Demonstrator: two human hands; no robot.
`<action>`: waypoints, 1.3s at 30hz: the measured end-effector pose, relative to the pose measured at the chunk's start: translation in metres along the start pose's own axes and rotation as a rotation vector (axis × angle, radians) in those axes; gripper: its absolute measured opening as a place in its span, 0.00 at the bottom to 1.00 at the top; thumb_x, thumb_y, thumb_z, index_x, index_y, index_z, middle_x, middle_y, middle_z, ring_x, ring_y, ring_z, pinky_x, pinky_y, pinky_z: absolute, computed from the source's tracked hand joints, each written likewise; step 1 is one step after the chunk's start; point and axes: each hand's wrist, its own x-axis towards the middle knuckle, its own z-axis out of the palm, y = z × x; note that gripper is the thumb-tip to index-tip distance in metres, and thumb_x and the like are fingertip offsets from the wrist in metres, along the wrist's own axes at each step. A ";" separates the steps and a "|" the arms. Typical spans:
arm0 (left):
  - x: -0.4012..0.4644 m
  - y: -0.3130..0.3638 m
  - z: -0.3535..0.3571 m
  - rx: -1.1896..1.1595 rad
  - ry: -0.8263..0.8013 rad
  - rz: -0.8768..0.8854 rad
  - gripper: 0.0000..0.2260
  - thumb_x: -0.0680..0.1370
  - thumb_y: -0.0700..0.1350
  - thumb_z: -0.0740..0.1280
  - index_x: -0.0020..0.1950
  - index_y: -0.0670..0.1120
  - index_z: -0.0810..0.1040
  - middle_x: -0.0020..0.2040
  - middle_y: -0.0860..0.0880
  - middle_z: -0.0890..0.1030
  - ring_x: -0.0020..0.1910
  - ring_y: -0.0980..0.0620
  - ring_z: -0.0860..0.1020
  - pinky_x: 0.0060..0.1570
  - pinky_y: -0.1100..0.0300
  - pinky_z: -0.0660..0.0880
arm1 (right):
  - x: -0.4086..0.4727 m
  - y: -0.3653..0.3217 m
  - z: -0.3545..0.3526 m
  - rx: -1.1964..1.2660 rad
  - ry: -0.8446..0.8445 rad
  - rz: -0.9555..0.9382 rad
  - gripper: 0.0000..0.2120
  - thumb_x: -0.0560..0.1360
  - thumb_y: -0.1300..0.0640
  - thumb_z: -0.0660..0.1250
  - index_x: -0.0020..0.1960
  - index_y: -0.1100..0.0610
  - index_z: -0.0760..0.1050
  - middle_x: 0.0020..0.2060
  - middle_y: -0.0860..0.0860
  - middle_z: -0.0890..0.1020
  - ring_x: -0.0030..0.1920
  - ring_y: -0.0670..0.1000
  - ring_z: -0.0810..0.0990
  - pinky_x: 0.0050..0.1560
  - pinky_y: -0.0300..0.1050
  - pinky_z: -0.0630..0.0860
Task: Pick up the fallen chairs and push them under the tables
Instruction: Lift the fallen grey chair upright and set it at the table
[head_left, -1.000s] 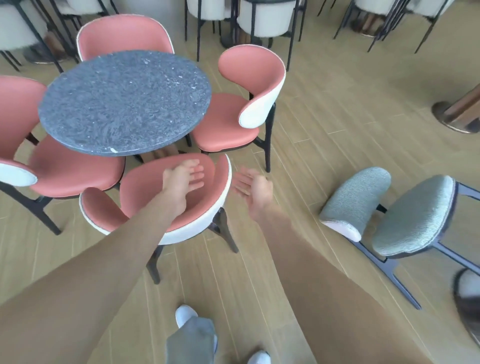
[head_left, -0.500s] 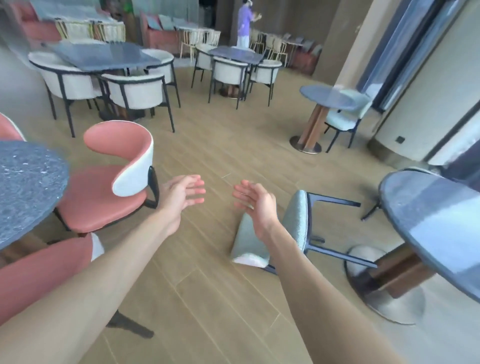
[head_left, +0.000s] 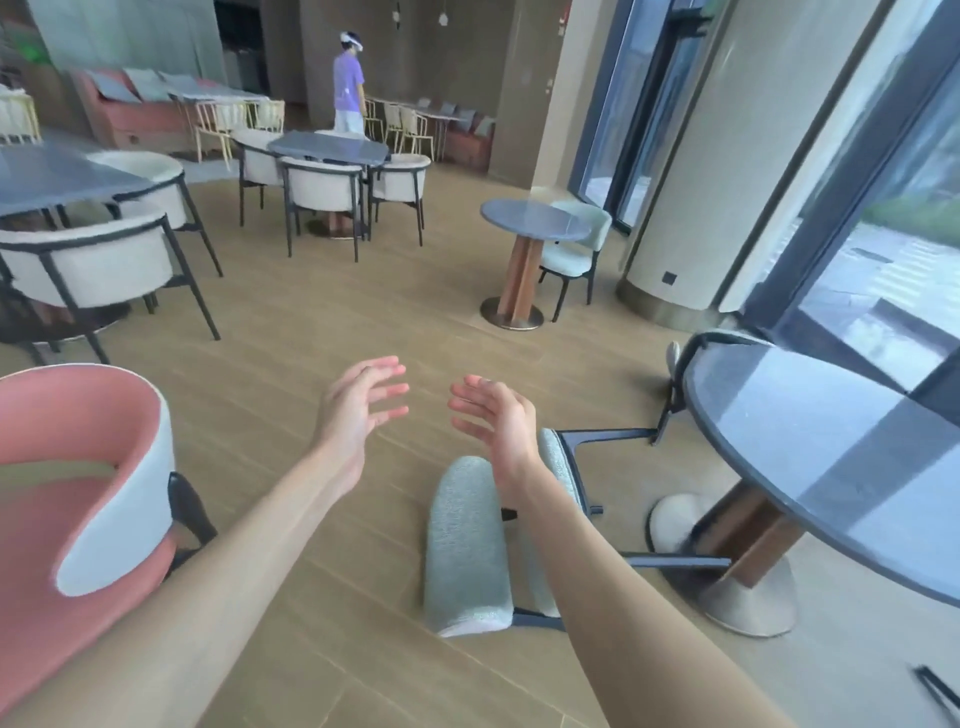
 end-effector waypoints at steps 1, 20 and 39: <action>0.021 0.004 -0.001 0.004 -0.032 -0.008 0.09 0.81 0.39 0.63 0.57 0.43 0.80 0.59 0.42 0.83 0.55 0.46 0.81 0.58 0.46 0.78 | 0.017 -0.001 0.007 0.017 0.026 -0.008 0.12 0.79 0.58 0.60 0.55 0.61 0.80 0.51 0.57 0.86 0.53 0.55 0.85 0.57 0.55 0.80; 0.350 -0.038 0.044 0.265 -0.271 -0.151 0.10 0.81 0.38 0.62 0.60 0.38 0.79 0.56 0.37 0.82 0.51 0.45 0.81 0.55 0.47 0.78 | 0.316 0.045 0.015 0.140 0.384 -0.069 0.11 0.78 0.61 0.60 0.52 0.62 0.81 0.46 0.59 0.87 0.47 0.55 0.85 0.47 0.48 0.81; 0.587 -0.204 0.261 0.498 -1.187 -0.448 0.08 0.80 0.35 0.61 0.46 0.42 0.79 0.43 0.42 0.80 0.31 0.54 0.82 0.35 0.59 0.81 | 0.445 0.109 -0.045 0.195 1.335 0.058 0.11 0.77 0.66 0.59 0.54 0.66 0.78 0.40 0.59 0.80 0.35 0.50 0.77 0.33 0.36 0.74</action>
